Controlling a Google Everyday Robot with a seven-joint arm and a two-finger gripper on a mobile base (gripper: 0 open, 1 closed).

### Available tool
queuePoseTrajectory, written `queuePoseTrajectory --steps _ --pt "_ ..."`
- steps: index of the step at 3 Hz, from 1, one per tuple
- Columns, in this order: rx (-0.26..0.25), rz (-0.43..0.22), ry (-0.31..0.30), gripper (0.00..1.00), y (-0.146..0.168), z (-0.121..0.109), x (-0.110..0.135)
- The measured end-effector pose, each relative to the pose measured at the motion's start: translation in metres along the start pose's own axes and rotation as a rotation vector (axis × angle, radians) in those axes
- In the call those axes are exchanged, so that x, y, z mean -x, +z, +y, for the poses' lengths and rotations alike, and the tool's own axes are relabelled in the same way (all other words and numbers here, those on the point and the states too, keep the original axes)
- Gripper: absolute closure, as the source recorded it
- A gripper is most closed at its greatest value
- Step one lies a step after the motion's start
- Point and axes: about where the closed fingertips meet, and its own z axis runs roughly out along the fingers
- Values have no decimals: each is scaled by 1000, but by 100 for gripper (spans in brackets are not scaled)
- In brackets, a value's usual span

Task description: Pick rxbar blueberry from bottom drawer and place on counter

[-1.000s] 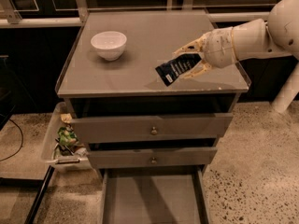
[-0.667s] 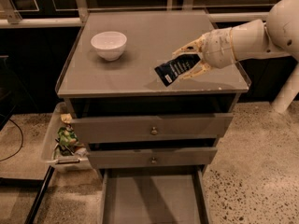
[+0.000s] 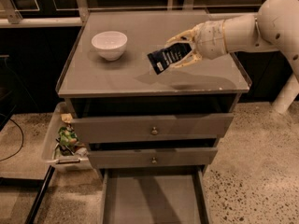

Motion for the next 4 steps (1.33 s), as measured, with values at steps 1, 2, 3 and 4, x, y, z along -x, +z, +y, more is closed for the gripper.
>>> queuePoseTrajectory --steps 1,2,3,4 --pt "-23 -24 39 100 8 -28 -1" --pt "-27 -42 84 100 9 -37 -4" --pt "-18 -34 152 100 7 -29 -21" --pt "-2 31 219 100 -1 -13 -52"
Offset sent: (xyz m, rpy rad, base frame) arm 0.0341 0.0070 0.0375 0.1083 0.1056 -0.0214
